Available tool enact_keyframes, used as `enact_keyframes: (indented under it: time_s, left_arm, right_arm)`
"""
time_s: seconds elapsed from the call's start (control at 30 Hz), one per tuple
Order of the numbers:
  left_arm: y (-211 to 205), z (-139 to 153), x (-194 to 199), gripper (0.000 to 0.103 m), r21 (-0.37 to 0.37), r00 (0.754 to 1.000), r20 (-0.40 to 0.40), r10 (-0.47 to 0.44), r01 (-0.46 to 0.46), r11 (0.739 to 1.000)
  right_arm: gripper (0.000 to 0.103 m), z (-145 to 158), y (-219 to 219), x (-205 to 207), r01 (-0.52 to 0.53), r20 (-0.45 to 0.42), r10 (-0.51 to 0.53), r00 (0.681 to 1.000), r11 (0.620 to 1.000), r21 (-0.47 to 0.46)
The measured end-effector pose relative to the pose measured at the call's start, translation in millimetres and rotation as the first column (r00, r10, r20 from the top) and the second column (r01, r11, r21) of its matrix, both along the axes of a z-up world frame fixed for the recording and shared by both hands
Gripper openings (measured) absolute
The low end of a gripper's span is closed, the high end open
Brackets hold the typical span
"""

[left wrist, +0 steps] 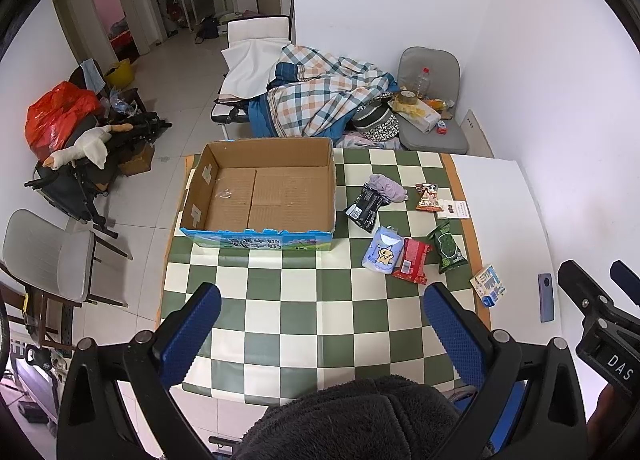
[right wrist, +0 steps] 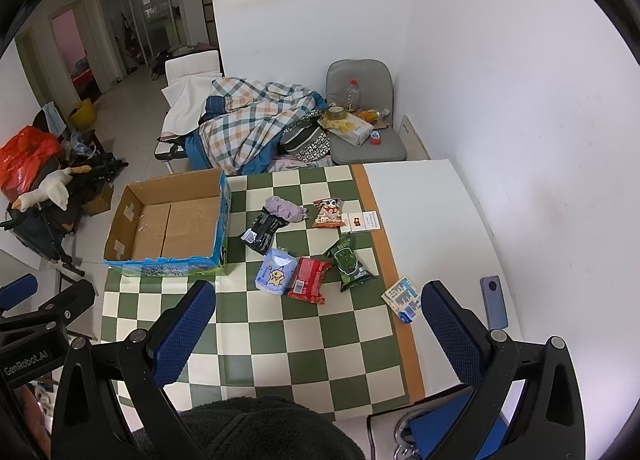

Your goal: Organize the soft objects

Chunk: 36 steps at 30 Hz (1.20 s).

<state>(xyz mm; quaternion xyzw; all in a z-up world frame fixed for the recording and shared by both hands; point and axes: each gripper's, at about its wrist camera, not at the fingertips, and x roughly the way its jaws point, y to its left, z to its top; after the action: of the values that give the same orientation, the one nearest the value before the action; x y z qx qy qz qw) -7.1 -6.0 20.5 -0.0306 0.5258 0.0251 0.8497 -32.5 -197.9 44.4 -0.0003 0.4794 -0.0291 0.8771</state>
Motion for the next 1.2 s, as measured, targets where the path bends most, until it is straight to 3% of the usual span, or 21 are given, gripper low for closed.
enact_keyframes:
  time_s: [1.2]
  left_arm:
    - [4,10,2,0.103,0.004,1.000,0.017,-0.003,0.003,1.000]
  right_arm:
    - [0.103,5,0,0,-0.011,0.017,0.011,1.000,1.000,0.007]
